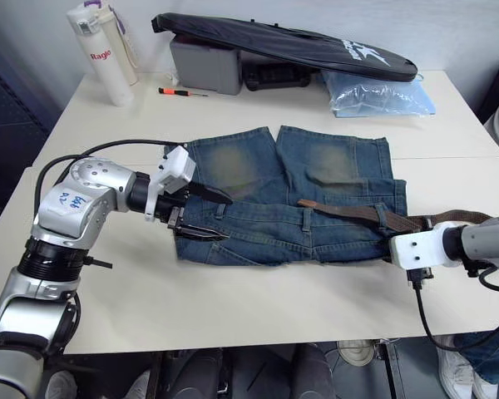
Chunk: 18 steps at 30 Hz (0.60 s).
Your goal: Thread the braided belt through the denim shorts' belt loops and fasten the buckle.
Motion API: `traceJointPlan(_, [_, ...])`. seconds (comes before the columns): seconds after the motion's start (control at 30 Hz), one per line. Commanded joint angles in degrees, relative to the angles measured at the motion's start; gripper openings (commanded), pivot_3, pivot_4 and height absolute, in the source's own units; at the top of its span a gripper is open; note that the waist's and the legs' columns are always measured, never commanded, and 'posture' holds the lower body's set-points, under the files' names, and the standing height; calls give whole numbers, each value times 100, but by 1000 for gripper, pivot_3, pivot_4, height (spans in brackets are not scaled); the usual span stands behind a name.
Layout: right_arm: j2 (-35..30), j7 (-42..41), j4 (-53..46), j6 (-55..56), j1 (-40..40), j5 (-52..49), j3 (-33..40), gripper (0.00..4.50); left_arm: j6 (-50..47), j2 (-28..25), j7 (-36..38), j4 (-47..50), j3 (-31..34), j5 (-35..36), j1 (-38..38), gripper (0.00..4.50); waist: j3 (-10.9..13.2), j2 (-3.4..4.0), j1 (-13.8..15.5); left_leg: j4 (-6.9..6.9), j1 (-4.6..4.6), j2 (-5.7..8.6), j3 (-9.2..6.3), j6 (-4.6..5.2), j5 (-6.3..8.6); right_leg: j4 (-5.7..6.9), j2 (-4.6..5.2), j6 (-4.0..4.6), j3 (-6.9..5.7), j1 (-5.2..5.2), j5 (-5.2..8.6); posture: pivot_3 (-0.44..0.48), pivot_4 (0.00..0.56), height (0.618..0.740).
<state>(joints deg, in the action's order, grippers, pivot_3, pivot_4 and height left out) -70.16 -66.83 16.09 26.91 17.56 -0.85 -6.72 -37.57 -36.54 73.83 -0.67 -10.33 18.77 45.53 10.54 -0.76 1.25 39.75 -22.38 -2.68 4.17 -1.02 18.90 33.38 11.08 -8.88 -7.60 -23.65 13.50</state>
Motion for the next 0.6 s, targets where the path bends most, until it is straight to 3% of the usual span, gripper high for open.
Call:
traceJointPlan(0.03, [-237, -170, -625, -936, -57, -755, 692, 3687, 83, 56, -49, 53, 14, 81, 84, 4500, 1, 2, 0, 0, 0, 0, 0, 0, 0, 1, 0, 0, 0, 0, 0, 0, 150, 740])
traceJointPlan(0.1, [-168, 24, -1603, -3107, -170, -2178, 1279, 4433, 82, 78, -108, 65, 18, 72, 77, 4500, 2, 4, 7, 0, 1, -1, -1, -1, 0, 3, -1, 0, 0, 0, 0, 0, 150, 740])
traceJointPlan(0.17, [-180, 201, -2266, -4535, -311, -3051, 1751, 4433, 111, 126, -234, 69, 25, 35, 65, 4500, 2, 4, 7, 2, 2, -3, -3, -1, 0, 4, -2, 1, 0, 0, 0, 0, 150, 740])
traceJointPlan(0.27, [272, 1134, -3067, -6060, -542, -4081, 2446, 4433, 38, 240, -414, 105, 95, 94, 82, 4500, 1, 2, 27, 7, 1, -4, -8, -3, 2, 4, -3, 2, -5, 4, 0, 0, 150, 740])
traceJointPlan(0.33, [901, 2313, -3748, -7067, -780, -5191, 2865, 4433, -7, 271, -541, 147, 147, 117, 73, 4500, 1, -1, 55, 11, -1, -4, -14, -5, 5, 1, -3, 2, -8, 9, 0, 0, 150, 740])
traceJointPlan(0.43, [1654, 3645, -4308, -7792, -875, -6126, 3245, 4433, -43, 277, -651, 192, 181, 136, 51, 4500, 2, 2, 51, 19, -3, -6, -19, -6, 9, 2, -2, 2, -10, 12, 0, 0, 150, 740])
traceJointPlan(0.53, [2477, 6192, -4345, -7943, -1231, -8459, 3086, 4433, -44, 280, -850, 240, 233, 100, 19, 4500, 3, 5, 34, 19, -2, -6, -16, -6, 10, 8, -3, 3, -7, 9, 0, 0, 150, 740])
traceJointPlan(0.6, [2897, 7553, -4167, -7644, -1323, -9492, 2931, 4433, -63, 280, -914, 244, 235, 116, 21, 4500, 3, 4, 24, 14, 0, -7, -16, -6, 9, 7, -4, 3, -8, 9, 0, 0, 150, 740])
